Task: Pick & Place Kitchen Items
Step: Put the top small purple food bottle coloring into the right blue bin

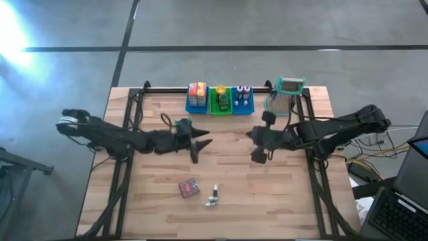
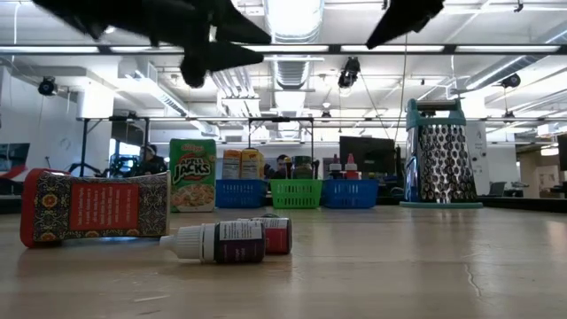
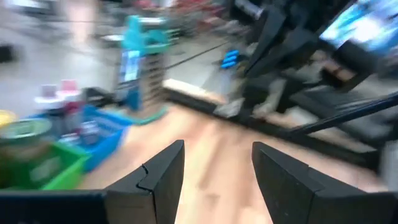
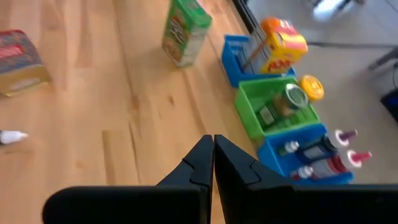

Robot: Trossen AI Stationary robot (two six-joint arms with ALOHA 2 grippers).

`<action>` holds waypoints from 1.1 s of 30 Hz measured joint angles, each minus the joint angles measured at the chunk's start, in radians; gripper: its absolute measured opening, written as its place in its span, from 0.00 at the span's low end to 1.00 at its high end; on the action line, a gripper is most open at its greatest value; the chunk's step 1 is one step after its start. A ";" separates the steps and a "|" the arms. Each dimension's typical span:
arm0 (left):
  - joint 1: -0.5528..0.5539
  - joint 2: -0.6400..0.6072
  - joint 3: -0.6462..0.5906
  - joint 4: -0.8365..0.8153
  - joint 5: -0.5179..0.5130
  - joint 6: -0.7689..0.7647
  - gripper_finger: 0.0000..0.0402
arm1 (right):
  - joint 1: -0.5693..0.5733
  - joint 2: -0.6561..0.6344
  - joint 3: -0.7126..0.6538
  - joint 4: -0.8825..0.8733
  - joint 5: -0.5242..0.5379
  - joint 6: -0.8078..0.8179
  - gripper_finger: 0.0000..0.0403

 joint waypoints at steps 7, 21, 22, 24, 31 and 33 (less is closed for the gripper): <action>-0.253 0.000 0.188 -0.337 -0.444 -0.116 0.49 | -0.083 -0.025 -0.069 -0.017 -0.021 0.005 0.02; -0.504 0.321 0.490 -0.388 -0.709 -0.263 0.49 | -0.153 -0.023 -0.289 0.260 -0.015 -0.031 0.02; -0.504 0.362 0.533 -0.393 -0.700 -0.262 0.49 | -0.155 -0.023 -0.291 0.262 -0.015 -0.053 0.02; -0.504 0.442 0.628 -0.434 -0.687 -0.258 0.49 | -0.162 -0.030 -0.292 0.251 -0.015 -0.055 0.02; -0.518 0.666 1.037 -0.916 -0.644 -0.454 0.49 | -0.185 -0.087 -0.310 0.144 -0.014 -0.057 0.02; -0.529 0.711 1.149 -1.093 -0.624 -0.583 0.49 | -0.198 -0.122 -0.338 0.105 -0.017 -0.037 0.02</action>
